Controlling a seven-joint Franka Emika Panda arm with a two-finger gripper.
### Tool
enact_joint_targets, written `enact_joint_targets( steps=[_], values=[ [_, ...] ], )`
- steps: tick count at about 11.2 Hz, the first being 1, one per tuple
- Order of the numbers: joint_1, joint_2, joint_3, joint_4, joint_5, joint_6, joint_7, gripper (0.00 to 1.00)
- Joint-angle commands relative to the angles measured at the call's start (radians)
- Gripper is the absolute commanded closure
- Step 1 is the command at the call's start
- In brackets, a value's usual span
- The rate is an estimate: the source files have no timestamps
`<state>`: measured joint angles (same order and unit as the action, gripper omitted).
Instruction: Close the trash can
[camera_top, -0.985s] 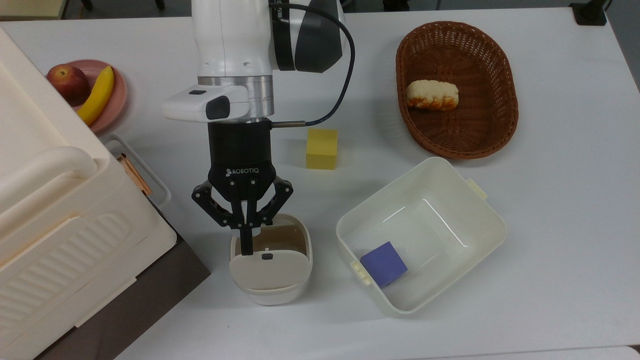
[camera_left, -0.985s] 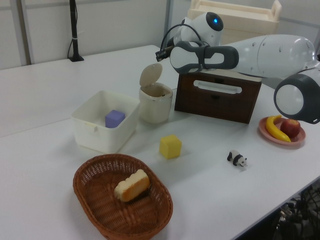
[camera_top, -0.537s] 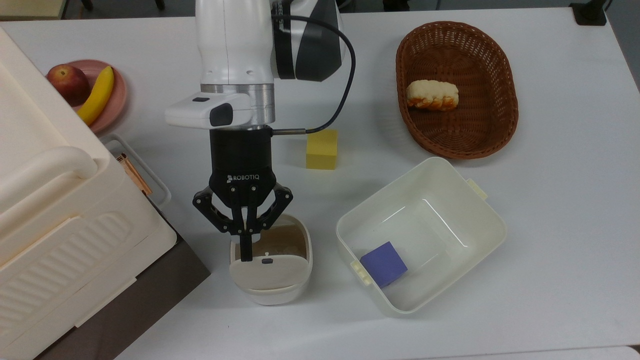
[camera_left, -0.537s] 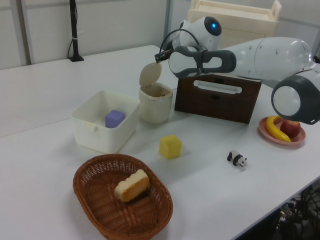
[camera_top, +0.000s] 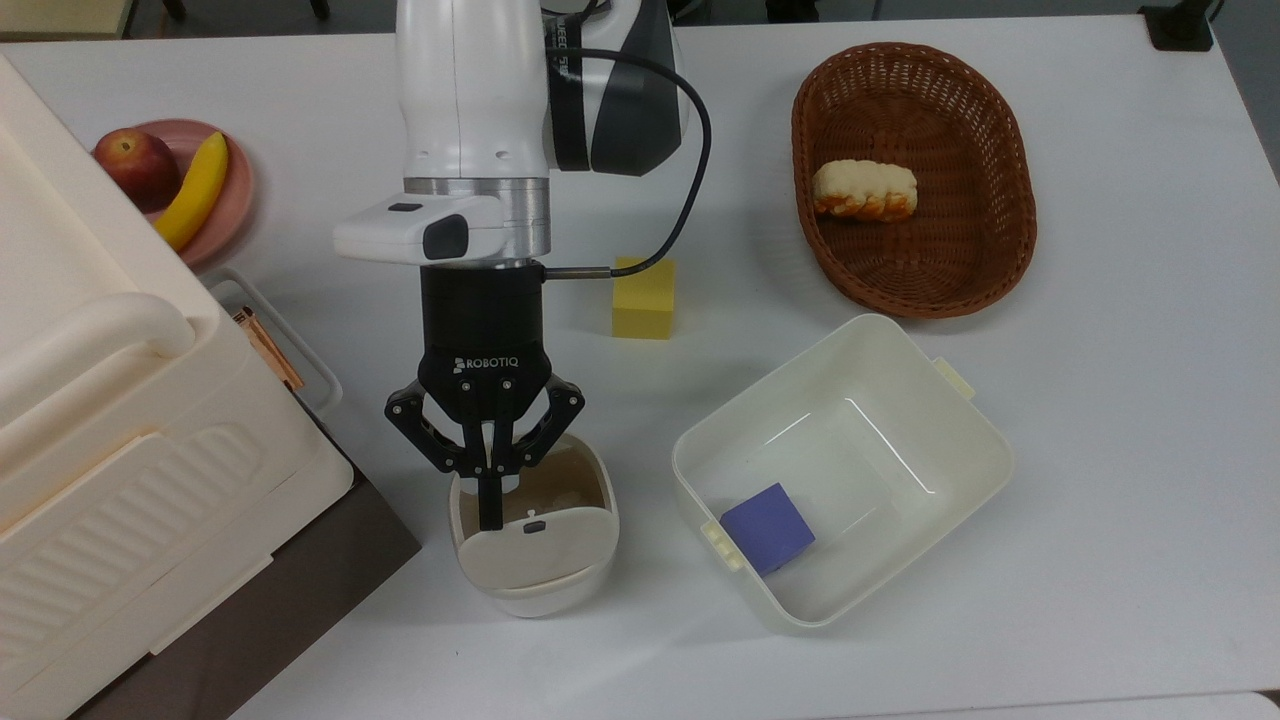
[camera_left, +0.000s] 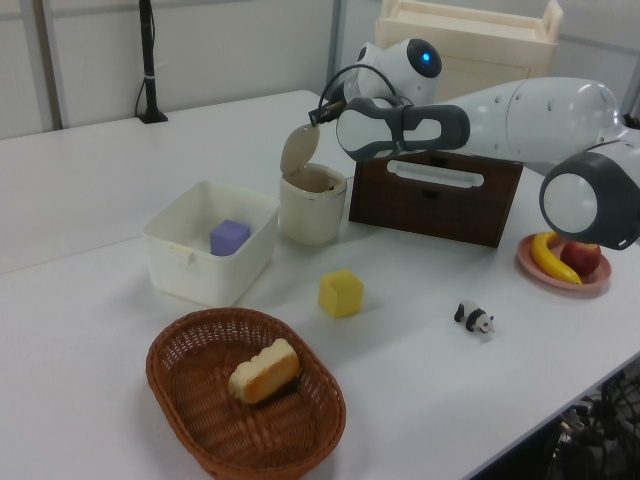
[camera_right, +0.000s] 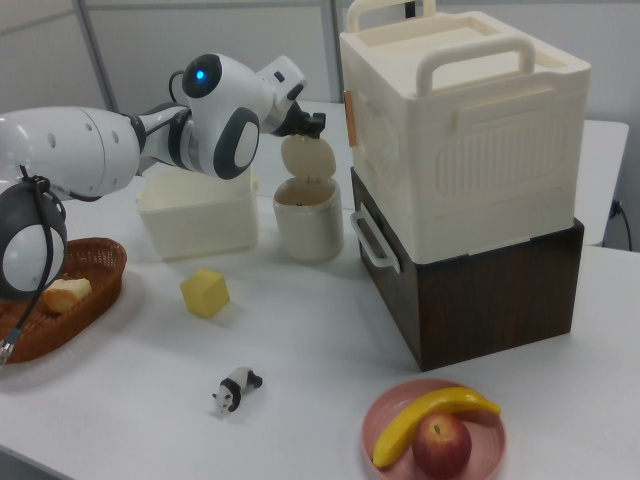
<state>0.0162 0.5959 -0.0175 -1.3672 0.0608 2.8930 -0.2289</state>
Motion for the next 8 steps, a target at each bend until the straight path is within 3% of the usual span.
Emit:
enact_joint_targets(
  steps=[1,4,8],
  values=[
    [-0.041,-0.079,0.028,-0.033,-0.012,0.005,-0.023,1.0],
    [-0.059,-0.134,0.06,-0.079,-0.007,0.005,-0.043,1.0],
    [-0.05,-0.122,0.06,-0.07,-0.01,0.005,-0.043,1.0]
  ],
)
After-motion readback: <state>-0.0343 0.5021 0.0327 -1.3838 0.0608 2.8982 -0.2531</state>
